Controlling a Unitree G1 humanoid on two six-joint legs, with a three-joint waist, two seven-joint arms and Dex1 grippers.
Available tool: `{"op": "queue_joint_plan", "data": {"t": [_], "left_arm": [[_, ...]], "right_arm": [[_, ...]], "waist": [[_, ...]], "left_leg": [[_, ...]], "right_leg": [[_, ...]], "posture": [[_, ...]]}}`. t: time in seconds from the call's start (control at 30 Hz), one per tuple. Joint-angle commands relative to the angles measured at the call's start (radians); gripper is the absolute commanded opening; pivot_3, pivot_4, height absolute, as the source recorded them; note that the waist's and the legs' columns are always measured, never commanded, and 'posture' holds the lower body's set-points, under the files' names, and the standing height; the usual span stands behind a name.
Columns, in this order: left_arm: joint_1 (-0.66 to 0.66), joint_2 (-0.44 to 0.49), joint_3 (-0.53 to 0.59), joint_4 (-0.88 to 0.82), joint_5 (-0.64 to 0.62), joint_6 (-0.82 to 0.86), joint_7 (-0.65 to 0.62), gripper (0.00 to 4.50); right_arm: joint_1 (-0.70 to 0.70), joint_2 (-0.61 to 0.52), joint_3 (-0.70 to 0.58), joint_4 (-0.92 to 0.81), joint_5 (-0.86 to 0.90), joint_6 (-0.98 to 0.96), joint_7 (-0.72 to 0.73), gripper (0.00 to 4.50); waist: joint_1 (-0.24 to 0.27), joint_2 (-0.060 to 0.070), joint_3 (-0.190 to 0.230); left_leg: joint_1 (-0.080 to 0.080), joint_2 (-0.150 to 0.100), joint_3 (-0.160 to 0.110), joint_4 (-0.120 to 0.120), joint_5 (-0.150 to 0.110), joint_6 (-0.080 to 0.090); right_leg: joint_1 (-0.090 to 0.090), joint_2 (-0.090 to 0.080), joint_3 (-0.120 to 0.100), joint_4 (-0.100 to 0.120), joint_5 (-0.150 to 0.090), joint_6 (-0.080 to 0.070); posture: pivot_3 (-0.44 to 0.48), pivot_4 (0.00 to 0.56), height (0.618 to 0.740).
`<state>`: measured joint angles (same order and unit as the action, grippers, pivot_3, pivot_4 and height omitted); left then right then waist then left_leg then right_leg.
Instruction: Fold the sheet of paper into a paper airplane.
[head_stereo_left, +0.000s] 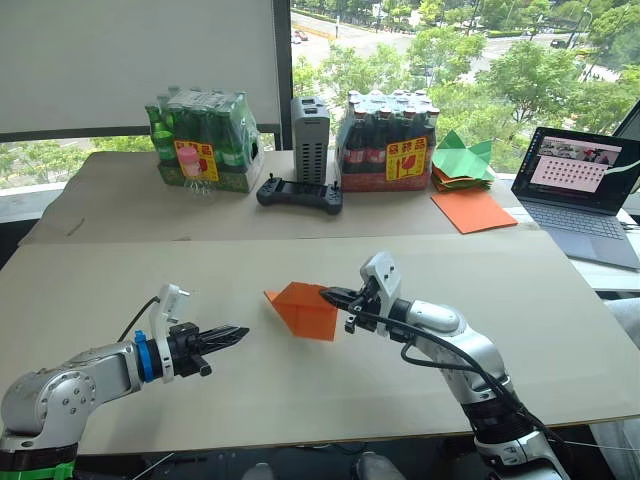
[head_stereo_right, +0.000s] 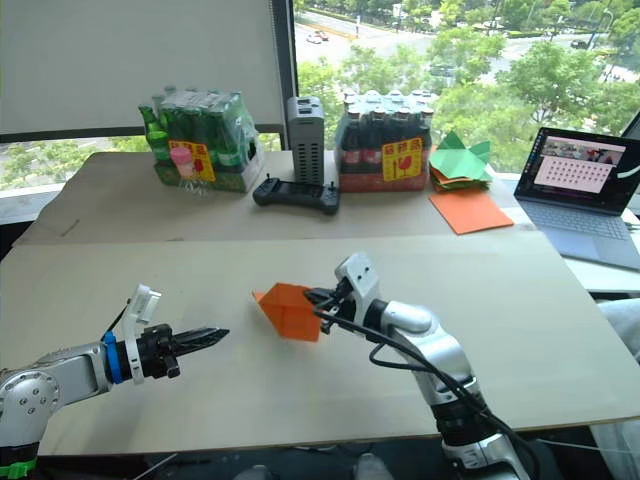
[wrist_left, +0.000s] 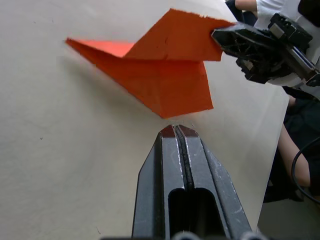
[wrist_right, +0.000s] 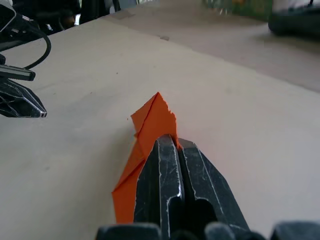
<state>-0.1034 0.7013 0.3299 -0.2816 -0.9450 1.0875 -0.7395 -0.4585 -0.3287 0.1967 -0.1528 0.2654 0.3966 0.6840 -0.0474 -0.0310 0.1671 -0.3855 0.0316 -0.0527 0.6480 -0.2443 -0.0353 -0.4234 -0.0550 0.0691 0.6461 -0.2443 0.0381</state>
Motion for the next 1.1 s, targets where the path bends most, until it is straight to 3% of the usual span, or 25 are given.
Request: {"op": "queue_joint_plan", "data": {"t": [0.03, 0.13, 0.2, 0.33, 0.47, 0.8, 0.97, 1.1], "left_arm": [[-0.012, 0.013, 0.004, -0.003, -0.006, -0.018, -0.014, 0.00], [-0.013, 0.013, 0.006, 0.003, -0.006, -0.019, -0.014, 0.00], [-0.011, 0.014, 0.007, 0.004, -0.004, -0.021, -0.014, 0.00], [-0.004, 0.014, 0.012, 0.000, -0.004, -0.021, -0.010, 0.00], [-0.002, 0.016, 0.013, 0.000, -0.003, -0.021, -0.009, 0.00], [-0.014, 0.019, 0.003, 0.013, 0.009, -0.025, -0.011, 0.00], [-0.023, 0.009, -0.008, 0.013, 0.015, -0.028, -0.009, 0.00], [-0.044, -0.012, -0.040, -0.004, 0.018, -0.036, 0.000, 0.00]], "right_arm": [[-0.012, -0.035, 0.011, -0.020, -0.112, -0.288, 0.020, 0.03], [0.007, -0.135, 0.084, 0.090, -0.360, -0.755, -0.013, 0.03], [0.010, -0.182, 0.131, 0.189, -0.475, -0.949, -0.047, 0.03], [0.020, -0.184, 0.170, 0.299, -0.551, -1.020, -0.086, 0.03], [0.041, -0.168, 0.199, 0.310, -0.518, -0.996, -0.035, 0.03], [0.057, -0.107, 0.116, 0.111, -0.149, -0.721, 0.107, 3.30], [0.024, -0.055, 0.043, 0.035, -0.045, -0.505, 0.056, 3.30], [0.005, -0.026, 0.018, 0.071, -0.079, -0.442, 0.008, 2.08]], "waist": [[0.001, 0.000, 0.000], [0.002, 0.000, 0.000], [0.002, 0.000, 0.000], [-0.002, 0.000, 0.000], [-0.004, 0.000, 0.000], [0.001, 0.000, 0.000], [0.001, 0.000, 0.000], [0.003, 0.000, 0.000]], "left_leg": [[0.000, 0.000, 0.000, 0.000, 0.000, 0.000], [0.000, 0.000, 0.000, 0.000, 0.000, 0.000], [0.000, -0.001, 0.001, 0.000, 0.000, 0.000], [0.001, -0.001, 0.001, 0.000, 0.000, -0.001], [0.002, 0.000, 0.001, 0.000, 0.000, -0.001], [0.002, 0.000, 0.000, 0.001, 0.000, -0.001], [0.002, 0.000, 0.000, 0.001, 0.000, -0.001], [0.002, -0.001, 0.000, 0.001, 0.000, -0.001]], "right_leg": [[0.000, 0.000, 0.000, 0.000, 0.000, 0.000], [0.000, 0.000, 0.000, 0.000, 0.000, 0.000], [0.001, -0.001, 0.000, -0.001, 0.000, 0.000], [0.001, -0.001, 0.001, 0.001, 0.000, 0.000], [0.001, -0.001, 0.001, 0.001, 0.000, 0.000], [0.002, -0.001, 0.001, 0.001, 0.000, 0.000], [0.002, -0.001, 0.001, 0.002, 0.000, 0.000], [0.001, -0.001, 0.000, 0.002, 0.000, 0.000]], "posture": [[0.000, 0.150, 0.740], [0.000, 0.150, 0.740], [0.000, 0.150, 0.740], [0.000, 0.150, 0.740], [0.000, 0.150, 0.740], [0.000, 0.150, 0.740], [0.000, 0.150, 0.740], [0.000, 0.150, 0.740]]}}
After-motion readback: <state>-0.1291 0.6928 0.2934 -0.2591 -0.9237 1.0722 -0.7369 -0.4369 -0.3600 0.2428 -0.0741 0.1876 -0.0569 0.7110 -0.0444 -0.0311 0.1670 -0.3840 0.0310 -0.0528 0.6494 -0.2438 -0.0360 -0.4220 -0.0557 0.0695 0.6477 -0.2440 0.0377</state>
